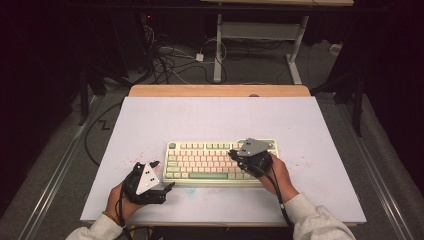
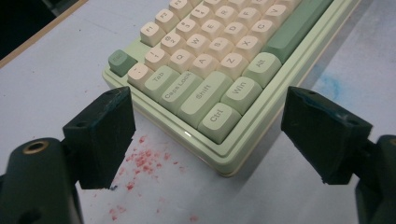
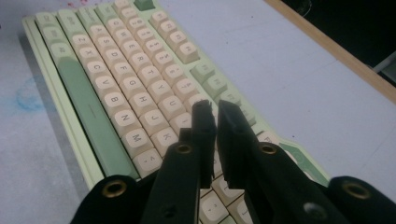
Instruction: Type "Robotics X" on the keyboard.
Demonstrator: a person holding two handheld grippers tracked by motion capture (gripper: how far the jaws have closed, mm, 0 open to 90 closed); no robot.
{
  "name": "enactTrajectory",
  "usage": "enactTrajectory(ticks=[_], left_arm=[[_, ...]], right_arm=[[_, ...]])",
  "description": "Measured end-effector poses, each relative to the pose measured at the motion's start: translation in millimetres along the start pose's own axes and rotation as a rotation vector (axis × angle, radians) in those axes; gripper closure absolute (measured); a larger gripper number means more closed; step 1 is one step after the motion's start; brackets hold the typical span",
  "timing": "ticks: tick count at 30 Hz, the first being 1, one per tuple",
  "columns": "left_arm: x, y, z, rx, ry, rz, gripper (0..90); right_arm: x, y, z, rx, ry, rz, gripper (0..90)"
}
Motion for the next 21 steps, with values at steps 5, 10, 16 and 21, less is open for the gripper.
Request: enactTrajectory(ticks=[5,10,16,21], left_arm=[[-0.2,-0.6,-0.9,0.004,-0.001,0.001,17.1],[-0.2,-0.8,-1.6,0.007,-0.003,0.003,17.1],[0.0,0.0,-1.9,0.007,-0.003,0.004,17.2],[-1.2,1.3,-1.5,0.005,-0.003,-0.001,17.2]], right_arm=[[-3.7,12.2,-2.8,0.01,-0.009,-0.041,79.0],[-6.0,22.9,-3.9,0.02,-0.009,-0.075,69.7],[-6.2,37.0,-8.0,0.049,-0.025,-0.12,45.1],[-2.9,49.7,-12.0,0.085,-0.024,-0.151,31.6]])
Point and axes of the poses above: each handheld gripper's, and its own axes: y roughly backward along the jaws, x roughly out of its underside, z roughly to its left, the point moved 10 cm from there along -y, roughly forward along the jaws, and after that the axes turned 4 degrees about x, right-handed, at the moved point
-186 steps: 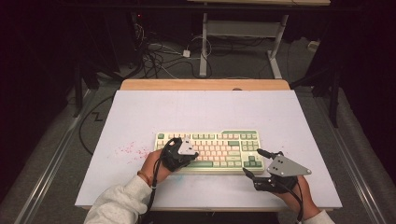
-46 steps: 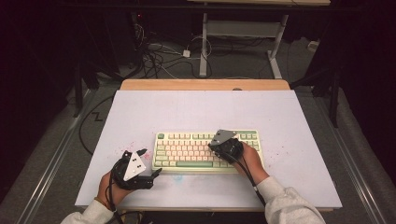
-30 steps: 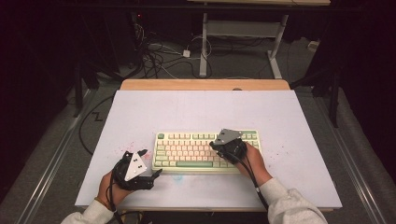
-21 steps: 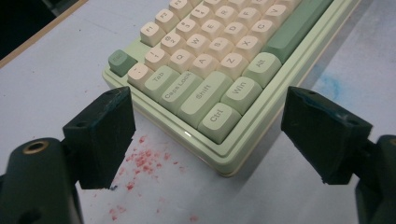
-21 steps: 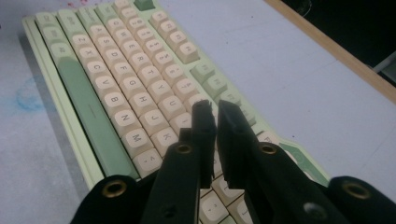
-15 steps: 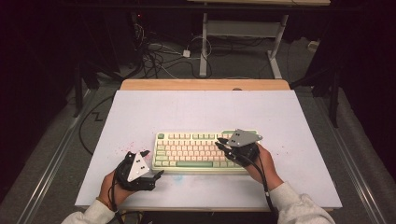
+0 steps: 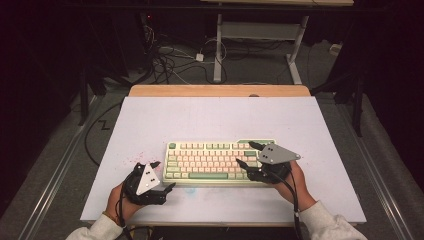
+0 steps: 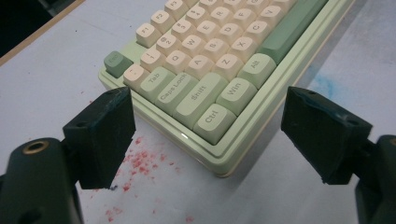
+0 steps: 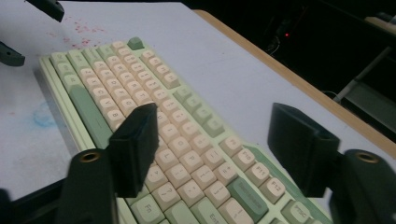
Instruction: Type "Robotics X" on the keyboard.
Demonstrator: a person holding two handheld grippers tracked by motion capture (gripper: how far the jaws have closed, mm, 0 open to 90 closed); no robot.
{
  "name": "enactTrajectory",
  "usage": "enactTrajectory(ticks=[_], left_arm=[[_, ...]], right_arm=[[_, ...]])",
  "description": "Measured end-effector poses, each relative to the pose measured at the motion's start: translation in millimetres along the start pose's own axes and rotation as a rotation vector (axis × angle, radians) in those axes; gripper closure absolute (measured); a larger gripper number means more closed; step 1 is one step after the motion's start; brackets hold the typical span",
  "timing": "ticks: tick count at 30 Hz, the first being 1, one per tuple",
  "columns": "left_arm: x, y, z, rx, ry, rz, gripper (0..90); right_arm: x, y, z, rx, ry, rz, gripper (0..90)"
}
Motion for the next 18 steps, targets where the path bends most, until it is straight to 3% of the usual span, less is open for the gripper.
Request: enactTrajectory(ticks=[8,18], left_arm=[[-1.4,1.2,-1.8,0.022,0.005,-0.005,19.7],[-6.3,3.3,-2.8,0.022,0.018,-0.023,21.7]], right_arm=[[13.4,17.9,-9.0,0.045,-0.01,-0.02,24.1],[37.1,43.7,-20.2,0.107,-0.028,-0.032,21.2]])
Point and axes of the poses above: each handheld gripper's, and its own axes: y roughly backward along the jaws, x roughly out of its underside, z roughly to its left, the point moved 10 cm from there along -y, roughly forward along the jaws, and after that the axes turned 4 degrees about x, right-handed, at the moved point
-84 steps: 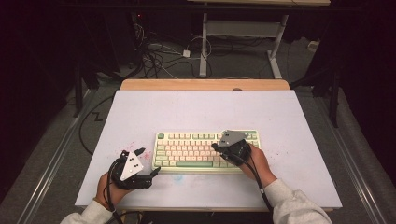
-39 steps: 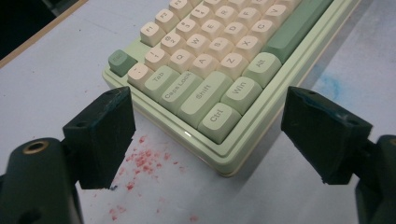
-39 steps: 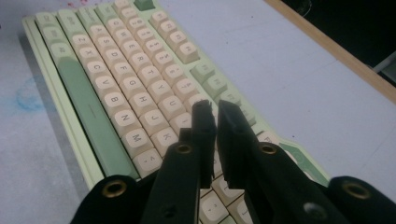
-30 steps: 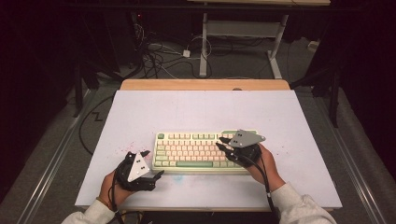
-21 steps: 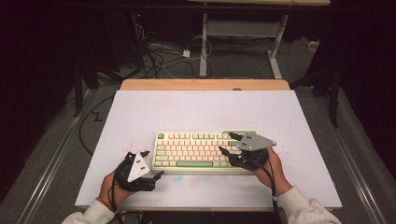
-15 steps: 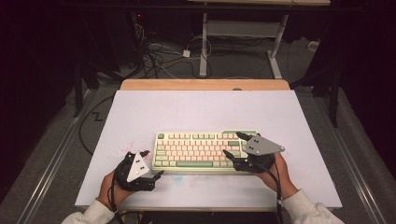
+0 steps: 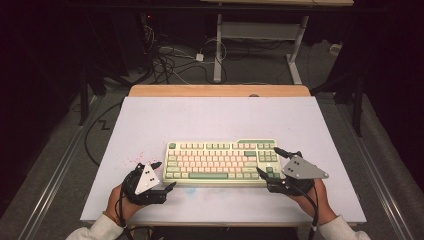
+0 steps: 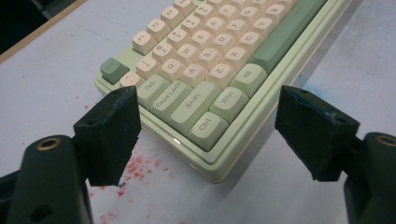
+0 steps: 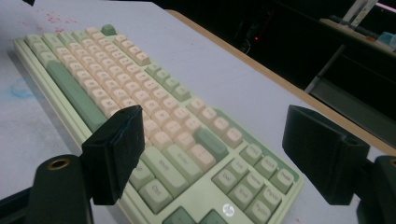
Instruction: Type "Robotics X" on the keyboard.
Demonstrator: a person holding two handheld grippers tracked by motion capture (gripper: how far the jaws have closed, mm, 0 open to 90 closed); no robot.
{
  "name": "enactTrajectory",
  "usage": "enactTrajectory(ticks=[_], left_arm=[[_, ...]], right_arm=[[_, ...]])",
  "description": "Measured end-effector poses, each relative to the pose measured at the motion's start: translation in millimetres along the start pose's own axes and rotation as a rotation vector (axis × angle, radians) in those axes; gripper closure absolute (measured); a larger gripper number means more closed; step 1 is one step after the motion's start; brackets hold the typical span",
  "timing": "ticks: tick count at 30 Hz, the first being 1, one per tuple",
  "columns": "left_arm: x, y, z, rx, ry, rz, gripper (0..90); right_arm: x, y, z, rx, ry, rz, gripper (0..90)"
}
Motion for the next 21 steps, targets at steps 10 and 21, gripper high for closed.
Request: enactTrajectory(ticks=[10,21], left_arm=[[-1.2,1.9,1.7,0.019,0.025,0.004,37.6],[-5.8,-5.4,-1.2,0.081,0.046,0.054,79.0]], right_arm=[[21.7,21.1,-5.6,0.034,-0.011,0.005,21.5],[37.8,29.6,0.1,0.036,0.026,0.041,20.9]])
Point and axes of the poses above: each handheld gripper's, and its own axes: y roughly backward along the jaws, x roughly out of its underside, z roughly to its left, the point moved 10 cm from there along -y, roughly forward along the jaws, and after that the axes turned 4 degrees about x, right-handed, at the moved point
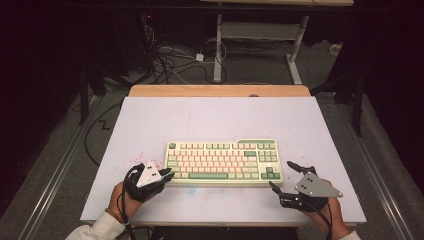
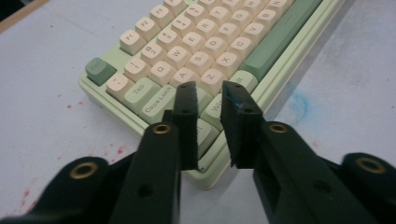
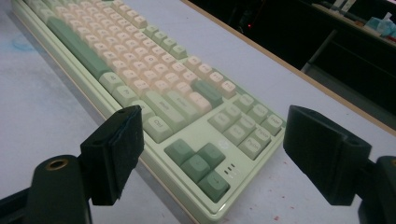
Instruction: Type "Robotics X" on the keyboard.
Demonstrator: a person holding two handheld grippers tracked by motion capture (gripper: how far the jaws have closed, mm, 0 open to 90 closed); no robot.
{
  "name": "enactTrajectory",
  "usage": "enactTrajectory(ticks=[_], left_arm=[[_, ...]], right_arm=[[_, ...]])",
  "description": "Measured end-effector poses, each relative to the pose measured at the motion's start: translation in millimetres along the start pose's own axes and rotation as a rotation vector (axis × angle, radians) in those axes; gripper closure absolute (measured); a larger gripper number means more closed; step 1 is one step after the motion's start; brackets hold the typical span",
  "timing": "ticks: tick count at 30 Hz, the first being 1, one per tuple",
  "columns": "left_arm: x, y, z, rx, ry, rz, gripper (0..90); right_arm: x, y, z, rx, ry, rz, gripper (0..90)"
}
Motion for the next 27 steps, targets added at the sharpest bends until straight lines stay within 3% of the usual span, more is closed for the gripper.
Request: enactTrajectory(ticks=[4,12,27], left_arm=[[-3.1,-3.1,-0.8,0.011,-0.001,0.014,86.9],[-13.5,-9.1,-0.9,0.021,-0.004,0.027,87.8],[-37.6,-26.8,-2.0,0.039,-0.048,0.06,87.8]], right_arm=[[2.1,-1.7,0.9,-0.002,-0.001,0.009,20.9],[1.4,-2.5,0.4,-0.002,0.002,0.006,20.9],[1.3,-4.6,2.1,-0.009,0.001,0.007,20.4]])
Point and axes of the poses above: each handheld gripper's, and its own axes: y roughly backward along the jaws, x roughly out of its underside, z roughly to its left, the point moved 10 cm from there along -y, roughly forward along the jaws, and after that the axes turned 4 degrees about x, right-handed, at the moved point
